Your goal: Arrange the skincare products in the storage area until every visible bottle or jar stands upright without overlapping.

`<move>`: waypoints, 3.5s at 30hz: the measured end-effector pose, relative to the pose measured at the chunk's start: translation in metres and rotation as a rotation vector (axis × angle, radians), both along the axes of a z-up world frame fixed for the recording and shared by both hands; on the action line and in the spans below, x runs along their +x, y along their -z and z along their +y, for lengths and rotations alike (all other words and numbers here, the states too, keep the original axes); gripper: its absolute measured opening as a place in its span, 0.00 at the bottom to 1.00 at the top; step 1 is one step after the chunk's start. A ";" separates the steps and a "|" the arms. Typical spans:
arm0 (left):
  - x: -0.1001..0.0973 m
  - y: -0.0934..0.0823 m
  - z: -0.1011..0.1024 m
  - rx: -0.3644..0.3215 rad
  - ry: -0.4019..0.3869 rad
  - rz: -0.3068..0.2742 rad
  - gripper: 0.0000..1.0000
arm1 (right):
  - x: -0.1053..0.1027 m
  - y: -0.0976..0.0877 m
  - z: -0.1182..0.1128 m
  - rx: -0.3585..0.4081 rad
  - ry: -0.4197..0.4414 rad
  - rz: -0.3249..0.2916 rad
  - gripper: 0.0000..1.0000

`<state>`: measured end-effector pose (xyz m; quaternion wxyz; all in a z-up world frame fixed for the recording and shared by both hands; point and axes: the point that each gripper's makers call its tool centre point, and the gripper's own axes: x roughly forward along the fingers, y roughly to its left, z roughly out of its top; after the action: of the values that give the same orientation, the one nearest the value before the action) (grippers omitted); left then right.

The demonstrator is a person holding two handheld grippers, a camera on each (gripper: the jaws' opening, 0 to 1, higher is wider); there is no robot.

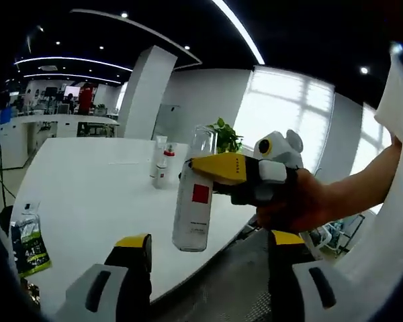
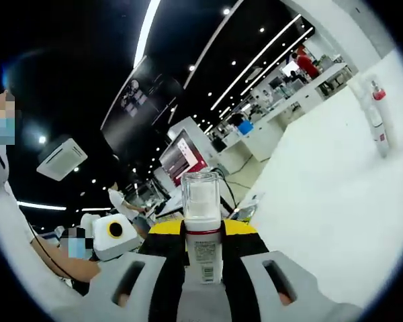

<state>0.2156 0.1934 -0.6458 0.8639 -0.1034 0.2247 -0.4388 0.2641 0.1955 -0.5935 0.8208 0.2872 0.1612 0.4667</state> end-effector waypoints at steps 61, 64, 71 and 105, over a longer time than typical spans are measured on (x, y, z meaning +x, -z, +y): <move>-0.002 -0.002 0.013 0.000 -0.016 0.012 0.24 | -0.022 0.003 0.016 -0.068 -0.088 -0.043 0.24; 0.002 0.004 0.016 0.082 -0.028 -0.061 0.24 | -0.020 0.006 0.016 -0.061 -0.094 -0.008 0.25; 0.005 0.007 0.015 0.125 -0.046 -0.088 0.24 | -0.014 0.015 0.014 -0.081 -0.065 0.044 0.23; 0.001 0.062 0.006 0.362 0.004 0.028 0.26 | 0.003 0.033 -0.003 -0.135 -0.036 0.172 0.22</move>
<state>0.2163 0.1994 -0.7077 0.8643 0.0484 0.3121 -0.3915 0.2674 0.1927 -0.6264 0.8127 0.2675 0.2673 0.4433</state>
